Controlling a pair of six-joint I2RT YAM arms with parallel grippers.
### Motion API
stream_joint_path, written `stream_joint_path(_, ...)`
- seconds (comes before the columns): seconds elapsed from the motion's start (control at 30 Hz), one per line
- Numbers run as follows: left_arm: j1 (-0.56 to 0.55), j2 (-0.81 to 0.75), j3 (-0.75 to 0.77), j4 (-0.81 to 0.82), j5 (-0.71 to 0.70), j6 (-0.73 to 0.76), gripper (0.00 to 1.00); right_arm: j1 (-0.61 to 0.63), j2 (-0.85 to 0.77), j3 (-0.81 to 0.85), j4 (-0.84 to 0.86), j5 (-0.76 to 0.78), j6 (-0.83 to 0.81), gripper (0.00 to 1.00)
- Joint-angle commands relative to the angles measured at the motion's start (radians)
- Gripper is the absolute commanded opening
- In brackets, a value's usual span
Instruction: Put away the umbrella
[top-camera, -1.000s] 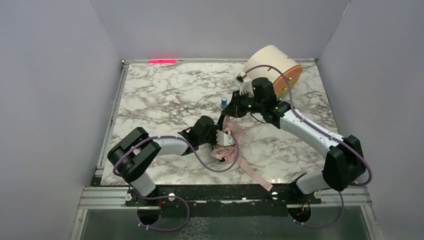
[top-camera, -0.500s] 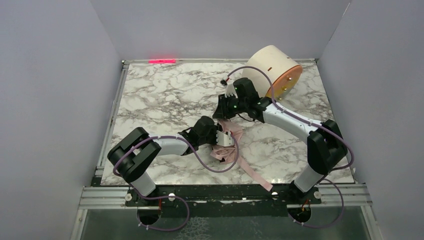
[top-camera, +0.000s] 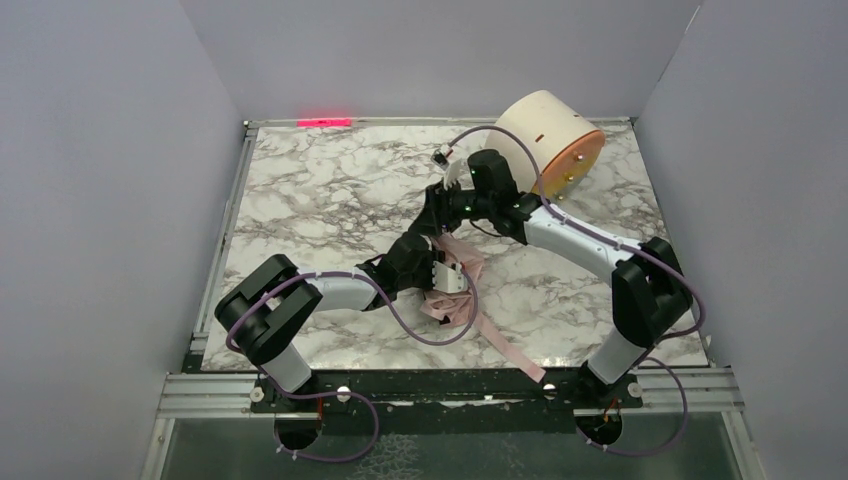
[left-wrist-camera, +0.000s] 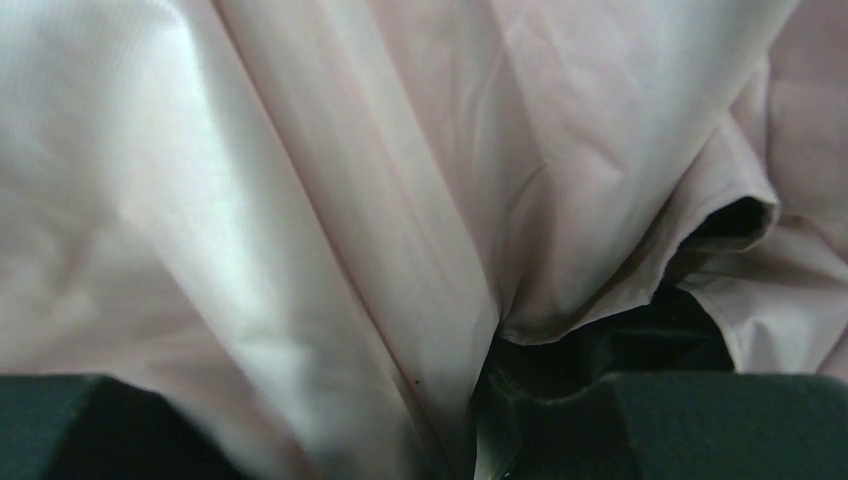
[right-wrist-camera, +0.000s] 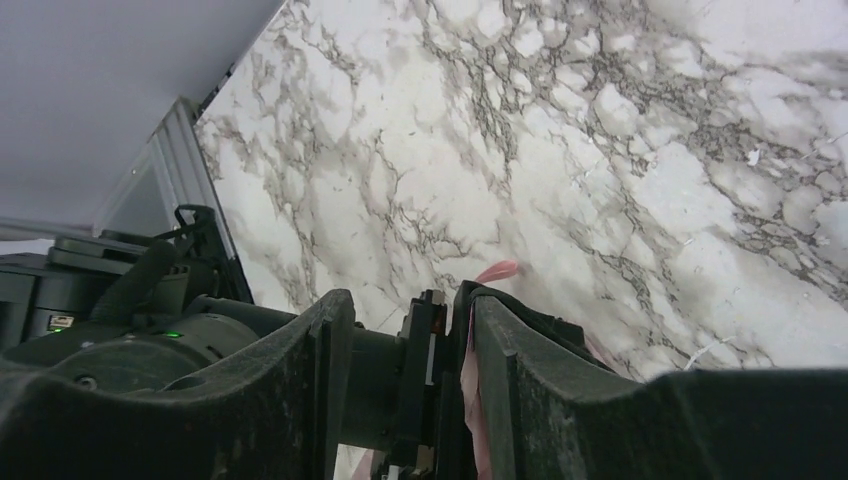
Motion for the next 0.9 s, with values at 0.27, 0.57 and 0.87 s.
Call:
stream_joint_path(0.27,-0.009,0.027,-0.014,-0.157,0.050,0.023,0.00,-0.008,-0.306,-0.023,-0.114,0.515,-0.155,0.62)
stream_joint_path(0.57,-0.010,0.017,-0.018,-0.157,0.049,0.030,0.00,-0.165,-0.332,-0.084,-0.300,0.296,-0.284,0.78)
stream_joint_path(0.87,-0.013,0.003,-0.028,-0.159,0.035,0.048,0.00,-0.285,-0.158,-0.044,-0.381,-0.206,-0.473,1.00)
